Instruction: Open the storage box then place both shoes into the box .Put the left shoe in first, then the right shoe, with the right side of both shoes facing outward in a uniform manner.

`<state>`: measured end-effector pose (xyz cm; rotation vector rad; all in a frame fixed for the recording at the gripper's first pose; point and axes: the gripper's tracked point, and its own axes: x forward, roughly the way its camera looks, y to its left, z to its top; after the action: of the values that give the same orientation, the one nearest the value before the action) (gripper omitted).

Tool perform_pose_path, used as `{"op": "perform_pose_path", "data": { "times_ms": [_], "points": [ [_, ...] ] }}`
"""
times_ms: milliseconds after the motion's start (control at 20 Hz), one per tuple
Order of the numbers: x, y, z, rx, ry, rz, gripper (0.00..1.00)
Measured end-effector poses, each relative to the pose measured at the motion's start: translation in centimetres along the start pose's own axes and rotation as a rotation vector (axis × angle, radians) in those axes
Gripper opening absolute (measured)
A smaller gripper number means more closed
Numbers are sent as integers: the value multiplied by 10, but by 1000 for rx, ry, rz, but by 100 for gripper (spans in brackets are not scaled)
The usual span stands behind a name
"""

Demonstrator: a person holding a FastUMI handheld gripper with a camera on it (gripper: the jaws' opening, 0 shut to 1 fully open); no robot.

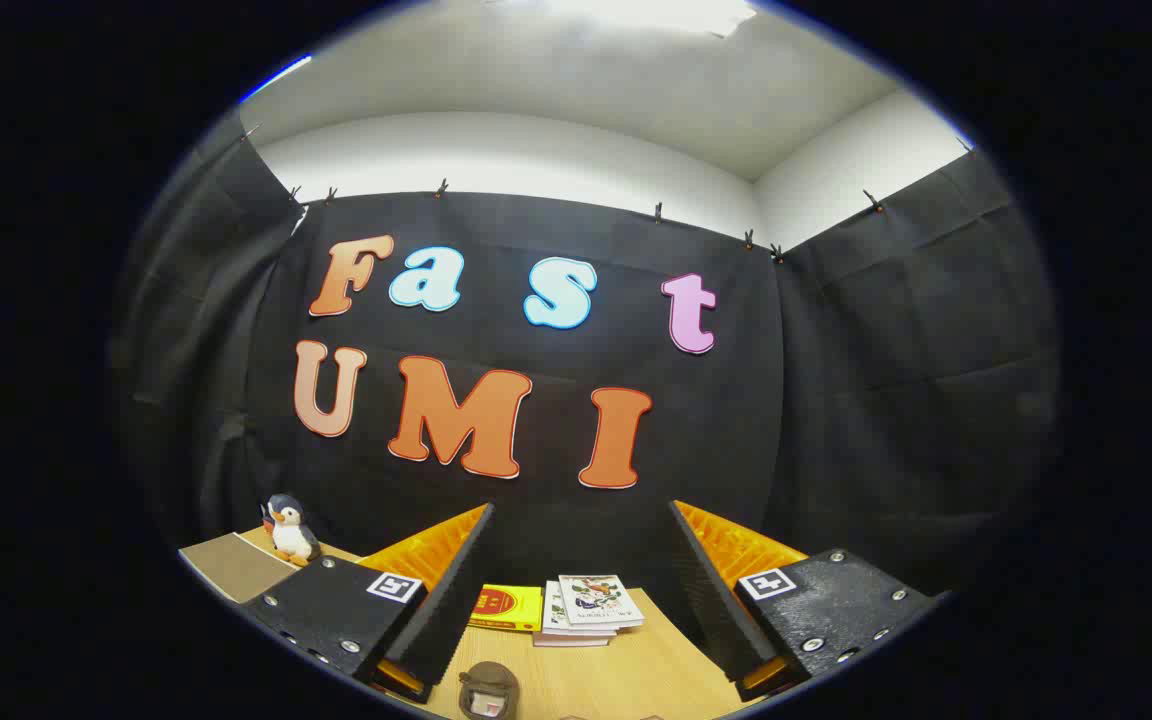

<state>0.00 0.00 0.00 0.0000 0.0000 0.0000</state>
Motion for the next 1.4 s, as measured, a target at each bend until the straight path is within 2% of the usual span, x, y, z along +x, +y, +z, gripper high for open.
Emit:
{"op": "perform_pose_path", "data": {
  "times_ms": [550,1150,1400],
  "points": [
    [14,26,11,22,-29,74,99],
    [11,32,-3,37,11,93,99],
    [13,56,-19,80,3,164,99]
  ]
}}
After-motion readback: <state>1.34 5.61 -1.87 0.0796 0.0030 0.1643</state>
